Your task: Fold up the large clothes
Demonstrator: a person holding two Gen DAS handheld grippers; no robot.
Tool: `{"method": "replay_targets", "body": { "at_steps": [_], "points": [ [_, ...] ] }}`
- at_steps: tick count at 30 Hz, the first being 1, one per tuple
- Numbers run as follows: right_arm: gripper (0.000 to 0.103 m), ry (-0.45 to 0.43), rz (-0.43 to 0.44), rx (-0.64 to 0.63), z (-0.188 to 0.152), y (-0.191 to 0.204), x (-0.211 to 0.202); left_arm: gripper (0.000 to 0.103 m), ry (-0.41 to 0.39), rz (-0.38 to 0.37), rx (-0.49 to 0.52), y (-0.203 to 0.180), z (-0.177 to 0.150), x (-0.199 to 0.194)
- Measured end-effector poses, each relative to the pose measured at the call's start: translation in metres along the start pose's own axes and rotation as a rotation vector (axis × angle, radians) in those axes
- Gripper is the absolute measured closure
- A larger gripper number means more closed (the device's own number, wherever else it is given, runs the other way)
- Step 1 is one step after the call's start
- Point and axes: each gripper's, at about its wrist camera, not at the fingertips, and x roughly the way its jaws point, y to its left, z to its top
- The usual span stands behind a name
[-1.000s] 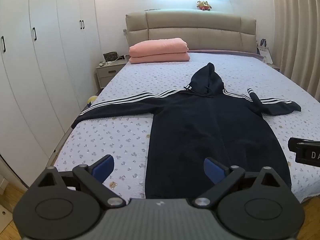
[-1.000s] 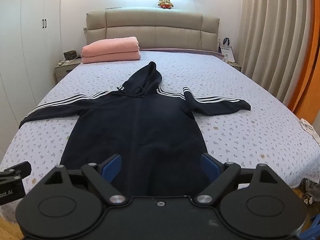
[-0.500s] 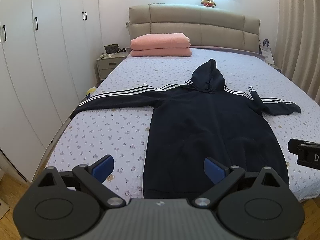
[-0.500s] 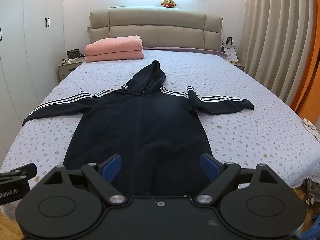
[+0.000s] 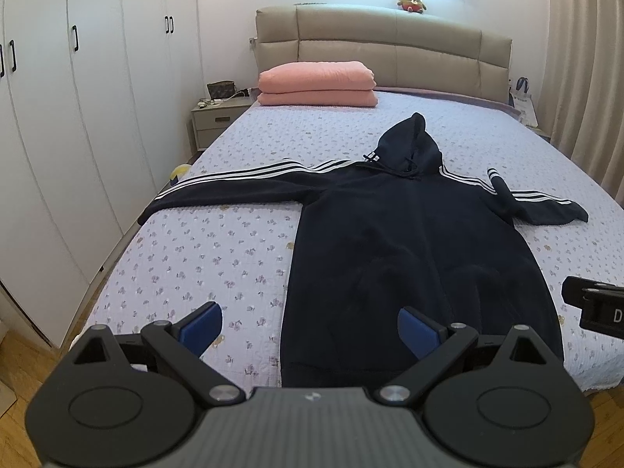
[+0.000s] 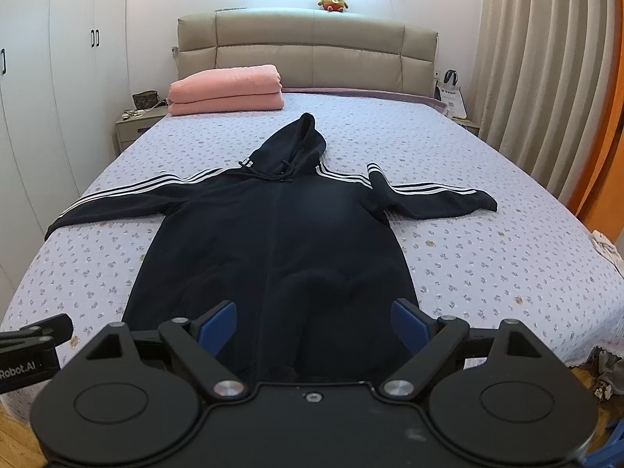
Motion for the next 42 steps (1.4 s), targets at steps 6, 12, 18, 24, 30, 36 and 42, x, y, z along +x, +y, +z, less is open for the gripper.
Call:
{"method": "replay_targets", "body": {
  "at_steps": [6, 12, 18, 24, 30, 36, 42],
  "points": [
    [0.001, 0.006, 0.004, 0.001, -0.002, 0.001, -0.001, 0.005, 0.001, 0.000, -0.008, 0.001, -0.001, 0.000],
    [0.001, 0.013, 0.008, -0.002, -0.003, 0.001, -0.001, 0.005, 0.007, 0.001, -0.011, 0.002, -0.002, 0.000],
    [0.001, 0.012, 0.005, -0.006, -0.003, 0.002, -0.001, 0.005, 0.006, 0.000, -0.010, 0.002, -0.002, 0.000],
    [0.001, 0.010, 0.001, -0.006, -0.002, 0.001, -0.003, 0.005, 0.007, -0.007, -0.019, 0.004, -0.004, 0.001],
    [0.001, -0.002, -0.005, -0.017, -0.001, 0.002, -0.008, 0.005, 0.002, -0.015, -0.022, 0.005, -0.005, -0.002],
    [0.001, -0.015, -0.006, -0.030, 0.001, 0.006, -0.015, 0.005, -0.008, -0.020, -0.035, 0.008, -0.002, -0.006],
    [0.001, -0.034, -0.012, -0.042, 0.003, 0.010, -0.025, 0.005, -0.026, -0.027, -0.048, 0.014, 0.000, -0.015]
  ]
}}
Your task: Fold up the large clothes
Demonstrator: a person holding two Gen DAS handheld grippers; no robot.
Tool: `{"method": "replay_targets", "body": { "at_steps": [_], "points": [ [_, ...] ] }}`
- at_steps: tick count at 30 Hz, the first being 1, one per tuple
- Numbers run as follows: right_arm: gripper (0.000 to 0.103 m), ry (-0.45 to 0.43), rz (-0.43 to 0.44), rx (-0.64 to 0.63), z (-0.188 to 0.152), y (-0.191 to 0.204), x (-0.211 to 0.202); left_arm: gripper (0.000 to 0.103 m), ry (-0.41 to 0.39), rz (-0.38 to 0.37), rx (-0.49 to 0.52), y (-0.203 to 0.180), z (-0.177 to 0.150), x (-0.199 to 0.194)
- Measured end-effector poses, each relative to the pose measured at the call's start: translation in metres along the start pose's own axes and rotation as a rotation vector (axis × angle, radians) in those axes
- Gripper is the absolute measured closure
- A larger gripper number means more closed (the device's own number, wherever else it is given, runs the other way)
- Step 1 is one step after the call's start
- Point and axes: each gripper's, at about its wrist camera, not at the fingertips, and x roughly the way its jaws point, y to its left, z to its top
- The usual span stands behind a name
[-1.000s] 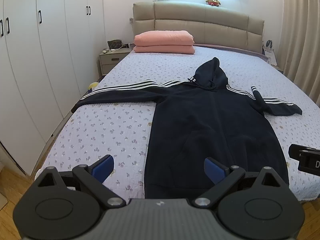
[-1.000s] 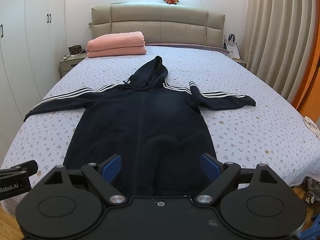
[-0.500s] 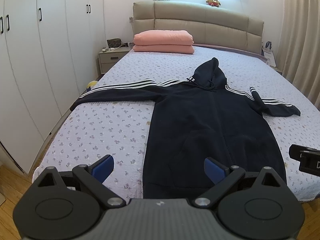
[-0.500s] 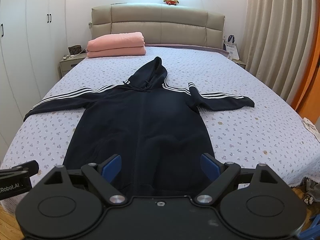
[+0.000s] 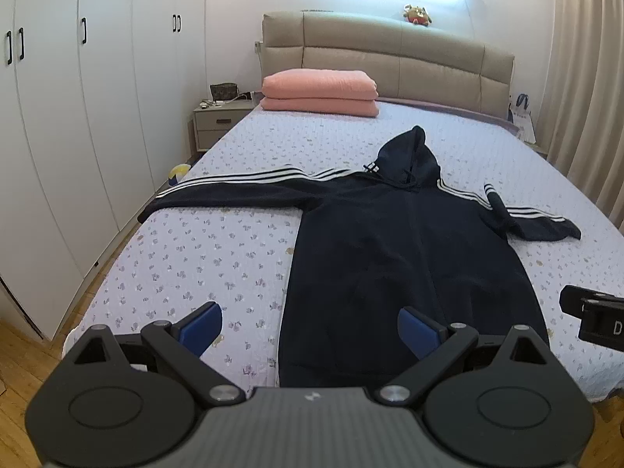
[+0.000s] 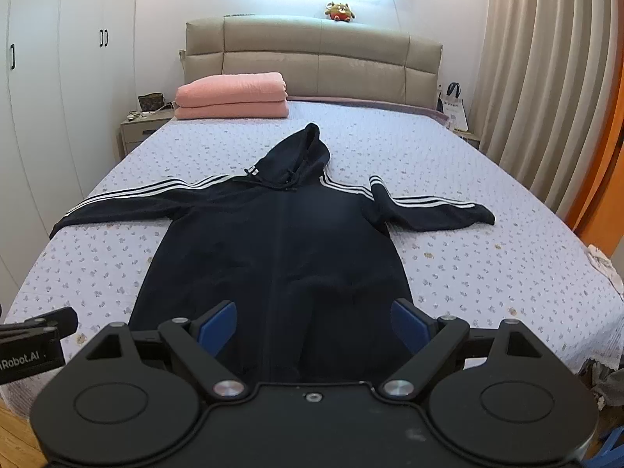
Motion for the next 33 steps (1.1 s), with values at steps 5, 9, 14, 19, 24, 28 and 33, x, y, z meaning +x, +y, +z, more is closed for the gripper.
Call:
{"method": "replay_targets", "body": {
  "at_steps": [5, 9, 14, 19, 24, 28, 33],
  "points": [
    [0.001, -0.014, -0.007, -0.015, 0.000, 0.002, -0.004, 0.004, -0.018, -0.009, -0.010, 0.002, 0.005, -0.005],
    [0.001, -0.015, -0.017, -0.019, 0.002, 0.000, 0.003, 0.004, -0.017, -0.010, -0.016, 0.002, 0.008, -0.001],
    [0.001, 0.001, -0.017, -0.016, 0.010, -0.004, 0.031, 0.004, 0.003, -0.002, 0.001, -0.005, 0.016, 0.020],
    [0.001, 0.042, -0.019, -0.009, 0.022, -0.010, 0.094, 0.004, 0.036, 0.020, 0.034, -0.020, 0.034, 0.067],
    [0.001, 0.117, -0.037, 0.023, 0.036, -0.023, 0.197, 0.004, 0.080, 0.028, 0.061, -0.045, 0.060, 0.152],
    [0.001, 0.146, -0.036, 0.102, 0.047, -0.042, 0.289, 0.005, 0.065, -0.015, 0.066, -0.070, 0.082, 0.237],
    [0.001, 0.171, -0.025, 0.194, 0.061, -0.068, 0.353, 0.008, 0.038, -0.041, 0.102, -0.108, 0.103, 0.319]
  ]
}}
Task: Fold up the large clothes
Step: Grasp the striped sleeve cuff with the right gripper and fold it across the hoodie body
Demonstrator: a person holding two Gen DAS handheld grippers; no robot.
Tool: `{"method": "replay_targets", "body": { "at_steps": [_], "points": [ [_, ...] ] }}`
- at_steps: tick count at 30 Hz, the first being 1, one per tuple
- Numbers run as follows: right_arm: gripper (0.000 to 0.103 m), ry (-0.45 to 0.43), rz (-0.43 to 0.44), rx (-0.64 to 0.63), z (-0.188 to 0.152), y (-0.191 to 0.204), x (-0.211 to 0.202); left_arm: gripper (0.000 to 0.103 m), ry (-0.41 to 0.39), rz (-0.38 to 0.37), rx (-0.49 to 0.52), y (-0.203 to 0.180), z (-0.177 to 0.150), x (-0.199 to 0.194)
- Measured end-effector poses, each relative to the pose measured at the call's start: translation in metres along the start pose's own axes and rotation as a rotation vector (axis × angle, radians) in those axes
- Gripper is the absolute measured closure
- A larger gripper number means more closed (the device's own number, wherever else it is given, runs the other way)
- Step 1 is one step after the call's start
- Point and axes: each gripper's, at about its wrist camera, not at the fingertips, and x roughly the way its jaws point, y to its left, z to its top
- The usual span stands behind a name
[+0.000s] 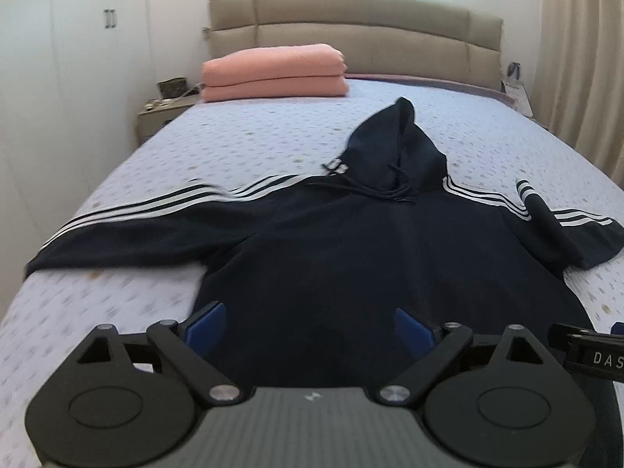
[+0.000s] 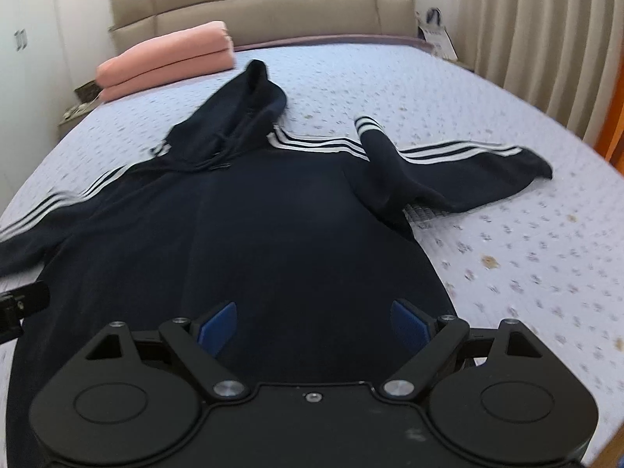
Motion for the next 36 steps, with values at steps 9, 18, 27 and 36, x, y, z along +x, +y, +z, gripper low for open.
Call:
{"method": "replay_targets", "body": {
  "at_steps": [9, 18, 27, 36],
  "points": [
    [0.001, -0.007, -0.107, 0.084, 0.078, -0.096, 0.025, 0.008, 0.071, -0.078, 0.078, -0.076, 0.058, 0.062],
    [0.003, 0.024, -0.171, 0.277, 0.166, -0.283, 0.104, 0.008, 0.095, -0.155, 0.112, -0.193, 0.123, 0.132],
    [0.007, 0.134, -0.061, 0.650, 0.191, -0.407, 0.217, 0.008, 0.138, -0.142, 0.166, -0.273, 0.134, 0.187],
    [0.084, 0.080, -0.007, 0.651, 0.205, -0.404, 0.265, 0.008, 0.201, -0.089, 0.182, -0.286, 0.132, 0.226]
  ]
}}
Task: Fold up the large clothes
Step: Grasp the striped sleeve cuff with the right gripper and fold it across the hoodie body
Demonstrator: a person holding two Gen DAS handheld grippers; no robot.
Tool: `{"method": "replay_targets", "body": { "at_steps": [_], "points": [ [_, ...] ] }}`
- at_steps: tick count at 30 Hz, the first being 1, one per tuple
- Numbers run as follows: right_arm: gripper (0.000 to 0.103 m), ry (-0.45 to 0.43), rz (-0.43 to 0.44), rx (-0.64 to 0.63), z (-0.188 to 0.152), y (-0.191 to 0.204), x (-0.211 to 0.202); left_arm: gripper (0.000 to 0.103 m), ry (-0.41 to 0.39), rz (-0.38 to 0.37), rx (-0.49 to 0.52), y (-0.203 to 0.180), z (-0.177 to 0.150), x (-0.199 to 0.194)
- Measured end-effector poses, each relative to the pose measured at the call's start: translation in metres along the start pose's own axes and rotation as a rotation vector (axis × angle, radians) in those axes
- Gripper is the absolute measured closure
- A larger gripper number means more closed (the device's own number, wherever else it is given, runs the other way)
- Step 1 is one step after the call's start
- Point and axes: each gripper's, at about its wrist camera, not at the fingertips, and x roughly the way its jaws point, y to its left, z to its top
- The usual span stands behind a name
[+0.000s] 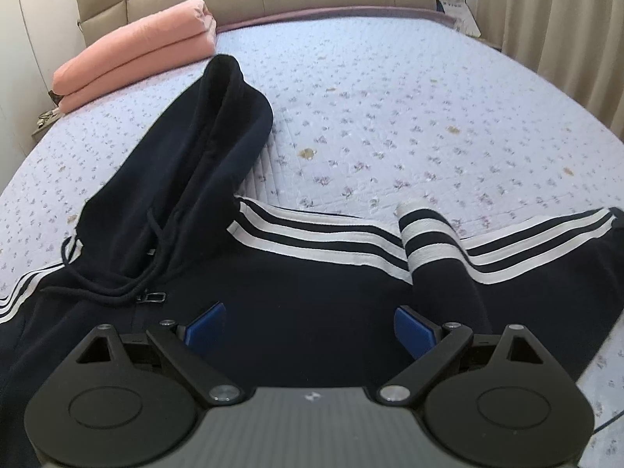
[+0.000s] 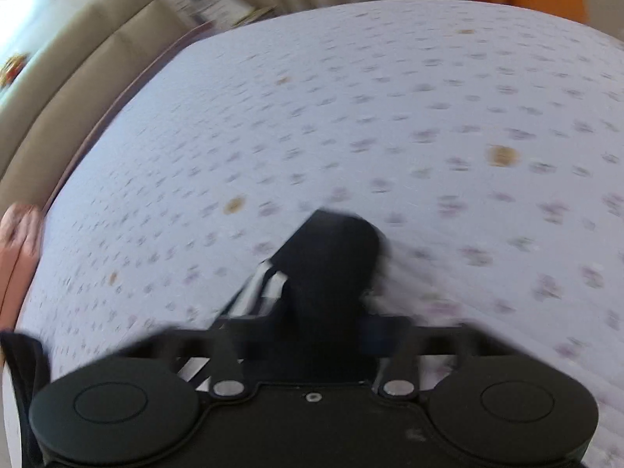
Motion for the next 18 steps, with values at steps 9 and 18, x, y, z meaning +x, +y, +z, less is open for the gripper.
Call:
{"method": "replay_targets", "body": {
  "at_steps": [9, 18],
  "points": [
    [0.088, -0.311, -0.115, -0.182, -0.001, -0.003, -0.115, 0.011, -0.033, -0.085, 0.035, -0.032, 0.009, 0.007],
    [0.088, -0.271, -0.284, -0.111, -0.038, -0.062, -0.112, 0.010, 0.033, -0.208, 0.218, -0.111, -0.001, 0.045]
  ]
}}
